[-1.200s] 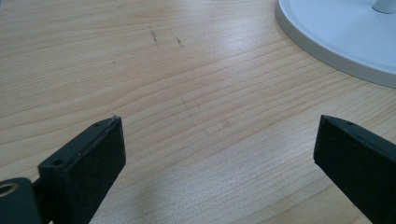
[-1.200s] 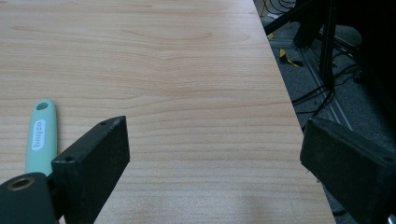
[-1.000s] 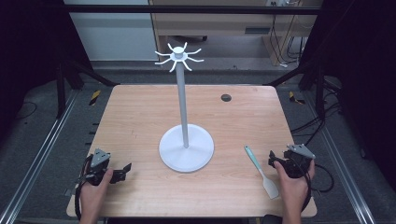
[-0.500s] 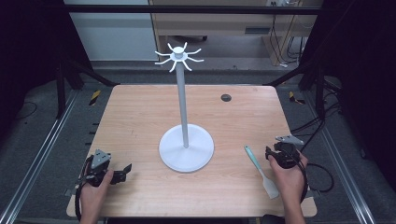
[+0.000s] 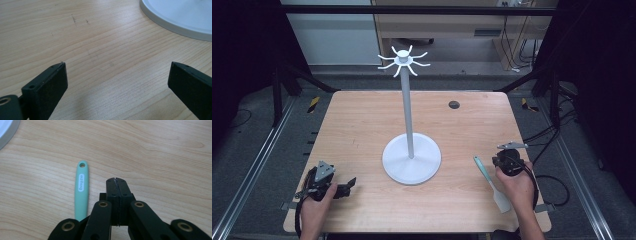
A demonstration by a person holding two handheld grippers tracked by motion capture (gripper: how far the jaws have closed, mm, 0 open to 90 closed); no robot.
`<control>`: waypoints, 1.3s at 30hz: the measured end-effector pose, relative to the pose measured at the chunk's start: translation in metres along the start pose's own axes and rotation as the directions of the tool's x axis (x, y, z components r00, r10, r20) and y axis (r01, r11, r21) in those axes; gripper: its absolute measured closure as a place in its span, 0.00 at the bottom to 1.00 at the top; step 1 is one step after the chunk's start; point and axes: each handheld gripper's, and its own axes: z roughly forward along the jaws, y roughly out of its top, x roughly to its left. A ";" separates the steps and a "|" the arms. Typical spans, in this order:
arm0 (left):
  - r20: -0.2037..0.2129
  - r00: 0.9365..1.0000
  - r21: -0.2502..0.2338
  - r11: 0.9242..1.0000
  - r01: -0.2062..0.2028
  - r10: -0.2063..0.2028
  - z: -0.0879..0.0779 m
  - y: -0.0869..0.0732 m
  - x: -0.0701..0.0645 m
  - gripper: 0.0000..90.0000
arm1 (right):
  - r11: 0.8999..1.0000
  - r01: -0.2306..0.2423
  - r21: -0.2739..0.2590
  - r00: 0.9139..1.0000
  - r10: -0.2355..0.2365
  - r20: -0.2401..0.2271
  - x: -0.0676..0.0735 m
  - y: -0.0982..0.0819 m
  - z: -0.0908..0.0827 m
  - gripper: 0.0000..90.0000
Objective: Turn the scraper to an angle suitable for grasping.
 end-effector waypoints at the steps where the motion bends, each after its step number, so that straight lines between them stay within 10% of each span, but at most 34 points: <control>1: 0.000 1.000 0.000 1.000 0.001 -0.001 0.000 0.000 0.000 0.02 | 1.000 0.000 0.000 1.000 0.000 0.000 0.000 0.000 0.000 1.00; 39: 0.011 1.000 0.012 1.000 -0.013 0.012 0.001 0.001 -0.002 0.03 | 0.998 0.018 0.068 0.998 -0.014 -0.059 0.017 0.004 0.031 1.00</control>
